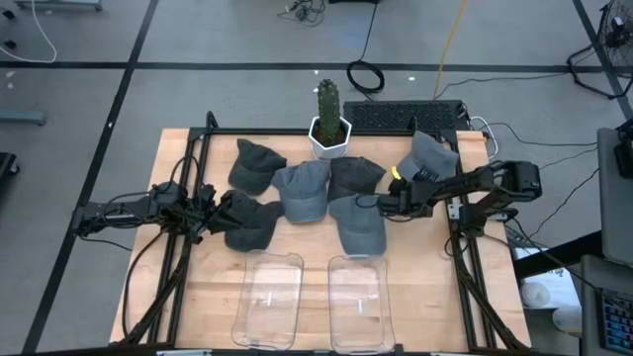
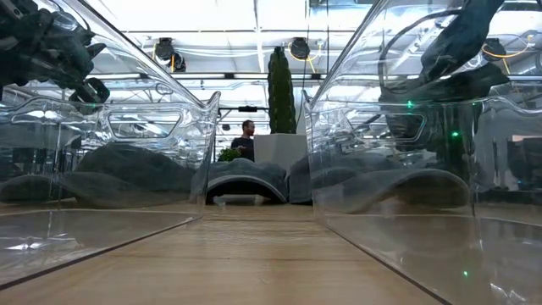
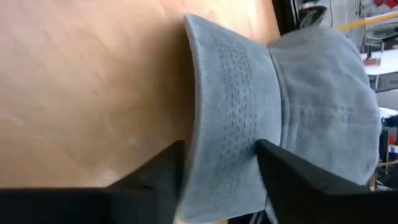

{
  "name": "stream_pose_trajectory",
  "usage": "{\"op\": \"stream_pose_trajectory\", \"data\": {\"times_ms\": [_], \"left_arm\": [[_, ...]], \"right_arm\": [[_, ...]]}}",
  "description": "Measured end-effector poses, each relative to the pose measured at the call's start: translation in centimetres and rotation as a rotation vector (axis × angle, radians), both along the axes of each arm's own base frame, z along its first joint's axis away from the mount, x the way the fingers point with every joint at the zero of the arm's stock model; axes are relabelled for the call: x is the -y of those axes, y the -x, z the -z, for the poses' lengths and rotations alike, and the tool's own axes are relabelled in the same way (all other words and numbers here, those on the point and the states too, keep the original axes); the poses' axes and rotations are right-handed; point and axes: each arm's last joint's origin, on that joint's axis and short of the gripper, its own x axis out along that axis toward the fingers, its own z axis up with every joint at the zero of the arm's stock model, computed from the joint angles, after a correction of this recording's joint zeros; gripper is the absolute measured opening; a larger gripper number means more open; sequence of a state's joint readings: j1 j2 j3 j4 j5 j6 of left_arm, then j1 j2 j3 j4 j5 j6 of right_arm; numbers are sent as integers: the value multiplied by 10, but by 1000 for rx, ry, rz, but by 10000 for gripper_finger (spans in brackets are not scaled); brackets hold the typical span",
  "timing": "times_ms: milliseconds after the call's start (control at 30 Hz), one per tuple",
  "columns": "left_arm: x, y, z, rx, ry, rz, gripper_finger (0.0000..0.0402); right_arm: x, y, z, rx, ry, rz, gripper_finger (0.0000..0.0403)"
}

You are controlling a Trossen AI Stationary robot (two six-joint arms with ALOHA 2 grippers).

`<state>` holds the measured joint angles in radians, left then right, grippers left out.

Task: Pick & Place hat
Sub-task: Put the top right gray cap into the left transparent bin

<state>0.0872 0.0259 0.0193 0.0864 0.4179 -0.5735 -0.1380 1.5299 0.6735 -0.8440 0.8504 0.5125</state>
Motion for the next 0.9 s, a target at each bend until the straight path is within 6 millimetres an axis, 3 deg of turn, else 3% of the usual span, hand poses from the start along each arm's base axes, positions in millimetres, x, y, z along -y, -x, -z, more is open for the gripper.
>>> {"op": "stream_pose_trajectory", "data": {"times_ms": [133, 200, 500, 900], "left_arm": [[0, 0, 0, 0, 0, 0, 76], [0, 0, 0, 0, 0, 0, 76], [0, 0, 0, 0, 0, 0, 76], [0, 0, 0, 0, 0, 0, 76]], "right_arm": [[2, 1, -1, -4, 11, 6, 52], [2, 1, -1, -9, 18, 2, 19], [-14, -4, -12, 39, 44, -72, 2], [-51, -9, -94, 142, 174, -204, 0]]}}
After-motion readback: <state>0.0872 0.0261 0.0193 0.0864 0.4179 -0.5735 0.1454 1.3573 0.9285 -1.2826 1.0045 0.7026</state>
